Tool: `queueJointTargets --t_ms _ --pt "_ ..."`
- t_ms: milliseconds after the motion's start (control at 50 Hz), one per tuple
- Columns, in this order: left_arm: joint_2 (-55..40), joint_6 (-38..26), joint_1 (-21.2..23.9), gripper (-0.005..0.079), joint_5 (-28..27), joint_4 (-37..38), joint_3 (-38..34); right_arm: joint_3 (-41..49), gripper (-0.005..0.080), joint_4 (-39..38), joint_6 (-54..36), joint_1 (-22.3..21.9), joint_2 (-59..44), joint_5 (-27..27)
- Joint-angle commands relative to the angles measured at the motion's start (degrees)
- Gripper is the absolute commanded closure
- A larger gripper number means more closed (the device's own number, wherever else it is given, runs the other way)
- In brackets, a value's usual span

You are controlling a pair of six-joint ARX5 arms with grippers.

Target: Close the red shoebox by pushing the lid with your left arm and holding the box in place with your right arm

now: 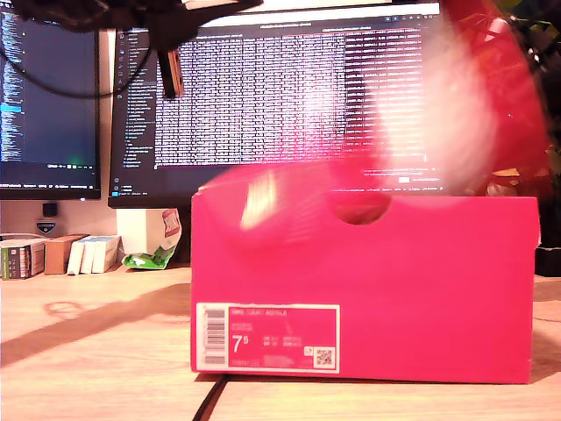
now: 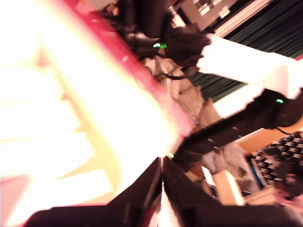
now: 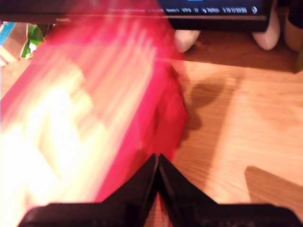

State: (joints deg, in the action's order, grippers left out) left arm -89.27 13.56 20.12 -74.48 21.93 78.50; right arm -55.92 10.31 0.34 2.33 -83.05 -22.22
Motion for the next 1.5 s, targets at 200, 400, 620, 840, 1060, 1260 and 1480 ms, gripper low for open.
queueJointTargets --t_ms 200,400,620,840,1060,1260,1480 --pt "1.6 -3.5 -1.7 0.0761 3.0 5.3 0.7 -4.2 0.0764 6.6 -0.4 1.1 0.9 -5.1" --pt "1.6 -5.7 -2.6 0.0761 7.9 8.1 0.7 -4.2 0.0764 10.8 -2.0 5.6 0.9 -5.4" --pt "1.6 -7.8 -3.0 0.0761 14.6 9.8 0.7 -4.2 0.0765 13.7 -2.8 9.0 0.2 -2.7" --pt "1.6 -12.4 -3.0 0.0761 23.3 14.3 0.7 -4.2 0.0765 18.7 -7.1 9.7 -1.9 1.4" --pt "1.7 -15.3 -3.0 0.0761 29.8 18.4 0.7 -4.2 0.0765 18.9 -8.1 9.7 -2.3 1.6" --pt "2.0 -16.3 -3.0 0.0761 31.1 19.6 0.7 -2.1 0.0765 17.2 -8.5 9.7 -2.3 1.7" --pt "2.9 -16.6 -3.0 0.0761 32.9 20.5 0.7 4.7 0.0765 11.6 -8.7 9.8 -2.4 1.8"
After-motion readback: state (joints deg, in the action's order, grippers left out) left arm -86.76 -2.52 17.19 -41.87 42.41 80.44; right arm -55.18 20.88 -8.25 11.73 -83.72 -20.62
